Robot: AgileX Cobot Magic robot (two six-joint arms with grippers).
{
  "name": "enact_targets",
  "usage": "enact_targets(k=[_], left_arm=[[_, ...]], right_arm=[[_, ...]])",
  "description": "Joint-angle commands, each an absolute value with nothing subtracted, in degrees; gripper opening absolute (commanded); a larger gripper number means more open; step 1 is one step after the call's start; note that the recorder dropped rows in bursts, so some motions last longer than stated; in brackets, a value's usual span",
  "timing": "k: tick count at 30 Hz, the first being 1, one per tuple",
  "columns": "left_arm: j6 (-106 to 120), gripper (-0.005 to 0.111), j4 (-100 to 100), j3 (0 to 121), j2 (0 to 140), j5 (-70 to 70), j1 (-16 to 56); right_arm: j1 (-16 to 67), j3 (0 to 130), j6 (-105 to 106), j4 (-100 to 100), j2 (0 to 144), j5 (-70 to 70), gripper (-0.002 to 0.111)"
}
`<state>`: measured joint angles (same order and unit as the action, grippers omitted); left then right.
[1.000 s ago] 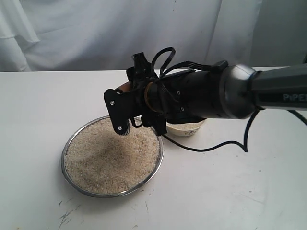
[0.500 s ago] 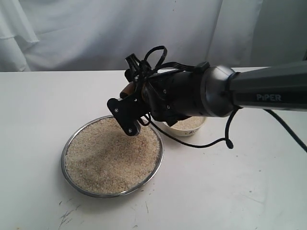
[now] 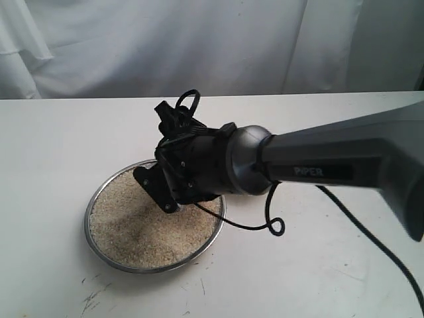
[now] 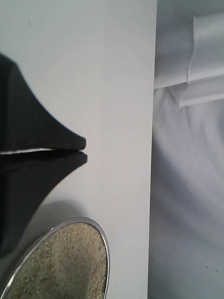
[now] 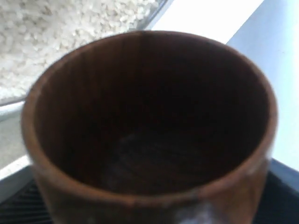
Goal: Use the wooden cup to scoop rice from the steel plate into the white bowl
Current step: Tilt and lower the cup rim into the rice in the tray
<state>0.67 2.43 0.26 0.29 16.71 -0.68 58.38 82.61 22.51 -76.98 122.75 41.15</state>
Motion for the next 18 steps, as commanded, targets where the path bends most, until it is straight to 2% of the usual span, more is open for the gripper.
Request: enact_targets(k=[1, 9, 18], left_arm=[[0.5, 0.000, 2.5, 0.0, 0.0, 16.3, -0.6], [0.5, 0.000, 2.5, 0.0, 0.0, 16.3, -0.6], [0.5, 0.000, 2.5, 0.0, 0.0, 16.3, -0.6]], right_arm=[[60.0, 84.4, 22.9, -76.8, 123.9, 44.5, 0.000], [60.3, 84.4, 22.9, -76.6, 125.6, 49.8, 0.000], [60.3, 84.4, 23.3, -75.9, 125.7, 49.6, 0.000]])
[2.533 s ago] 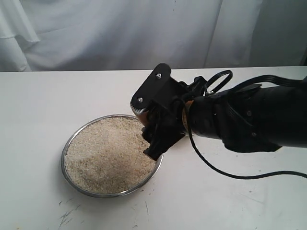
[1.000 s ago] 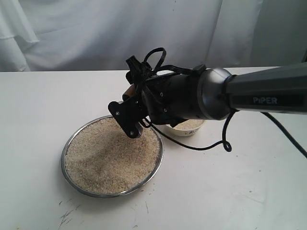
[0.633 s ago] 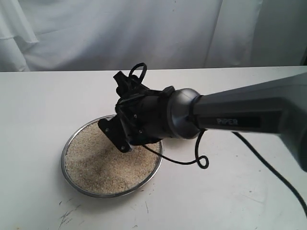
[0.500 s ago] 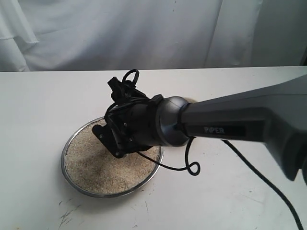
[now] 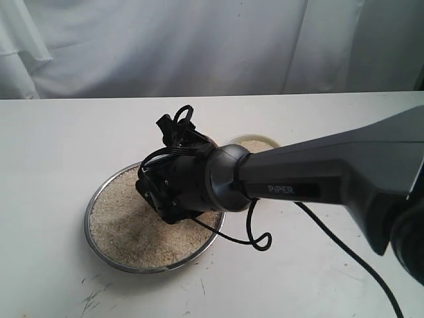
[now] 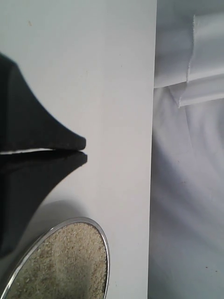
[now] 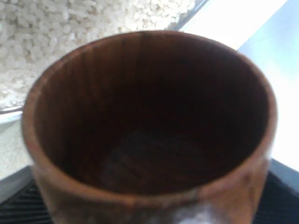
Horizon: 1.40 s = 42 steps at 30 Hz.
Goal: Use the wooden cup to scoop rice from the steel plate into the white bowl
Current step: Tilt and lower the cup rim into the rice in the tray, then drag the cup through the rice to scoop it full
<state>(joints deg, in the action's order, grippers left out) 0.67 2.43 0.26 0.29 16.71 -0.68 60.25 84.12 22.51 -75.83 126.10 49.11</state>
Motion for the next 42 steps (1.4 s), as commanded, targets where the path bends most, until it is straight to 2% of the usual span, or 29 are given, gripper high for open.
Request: enact_targets(k=[1, 28, 42], left_arm=[[0.5, 0.000, 2.5, 0.0, 0.0, 16.3, -0.6], [0.5, 0.000, 2.5, 0.0, 0.0, 16.3, -0.6], [0.5, 0.000, 2.5, 0.0, 0.0, 16.3, -0.6]], right_arm=[[60.3, 84.4, 23.7, -75.9, 125.7, 49.6, 0.000], [63.0, 84.5, 25.1, -78.5, 130.9, 49.1, 0.000], [65.1, 84.5, 25.3, -72.1, 130.9, 45.4, 0.000]])
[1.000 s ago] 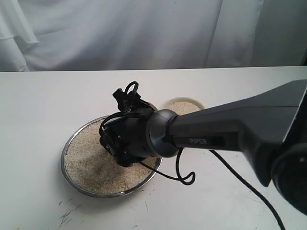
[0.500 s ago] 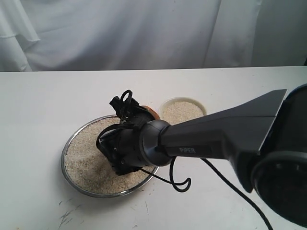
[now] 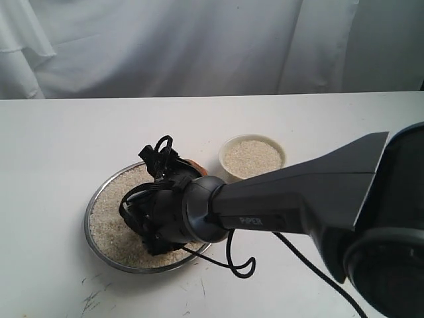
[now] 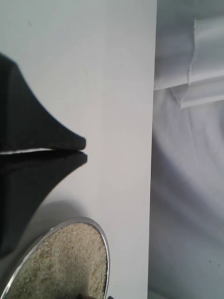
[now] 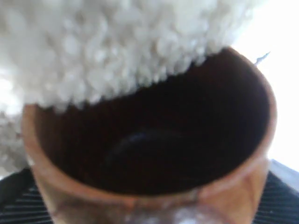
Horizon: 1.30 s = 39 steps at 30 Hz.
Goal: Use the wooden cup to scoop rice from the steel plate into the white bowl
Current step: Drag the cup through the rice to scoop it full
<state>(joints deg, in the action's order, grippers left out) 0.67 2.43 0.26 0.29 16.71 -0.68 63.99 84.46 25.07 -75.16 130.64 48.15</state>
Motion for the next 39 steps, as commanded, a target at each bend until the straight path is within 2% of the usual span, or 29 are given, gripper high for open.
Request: enact_targets(k=[1, 23, 39], left_arm=[[0.5, 0.000, 2.5, 0.0, 0.0, 16.3, -0.6], [0.5, 0.000, 2.5, 0.0, 0.0, 16.3, -0.6], [0.5, 0.000, 2.5, 0.0, 0.0, 16.3, -0.6]], right_arm=[[65.4, 84.5, 25.3, -72.1, 130.9, 44.9, 0.000], [64.6, 84.5, 24.9, -69.3, 130.9, 39.7, 0.000], [62.9, 84.5, 21.5, -64.9, 130.9, 30.1, 0.000]])
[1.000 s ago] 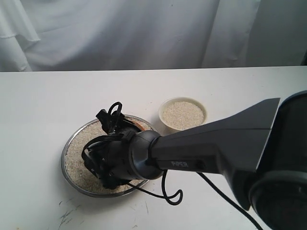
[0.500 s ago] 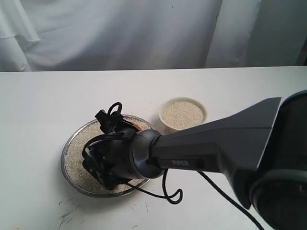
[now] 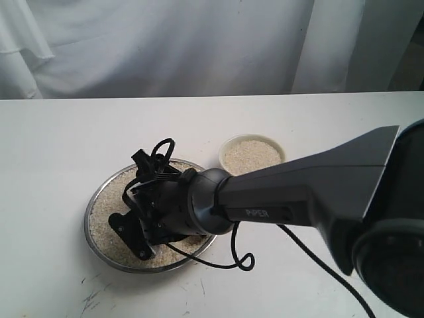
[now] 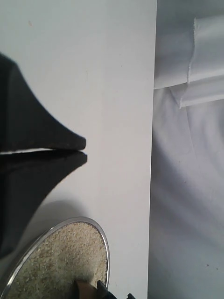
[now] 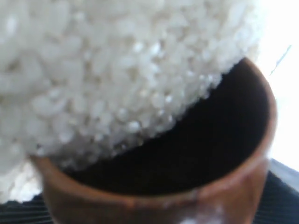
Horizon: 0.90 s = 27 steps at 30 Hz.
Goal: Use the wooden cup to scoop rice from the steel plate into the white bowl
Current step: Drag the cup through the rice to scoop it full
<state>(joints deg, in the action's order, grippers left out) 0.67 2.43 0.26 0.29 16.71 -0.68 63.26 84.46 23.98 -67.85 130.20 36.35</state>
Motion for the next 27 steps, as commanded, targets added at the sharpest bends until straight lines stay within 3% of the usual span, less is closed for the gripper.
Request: enact_targets(k=[1, 27], left_arm=[[0.5, 0.000, 2.5, 0.0, 0.0, 16.3, -0.6], [0.5, 0.000, 2.5, 0.0, 0.0, 16.3, -0.6]], right_arm=[[62.6, 84.5, 21.0, -64.9, 130.8, 30.0, 0.000], [55.7, 84.5, 30.9, -37.3, 129.2, 19.8, 0.000]])
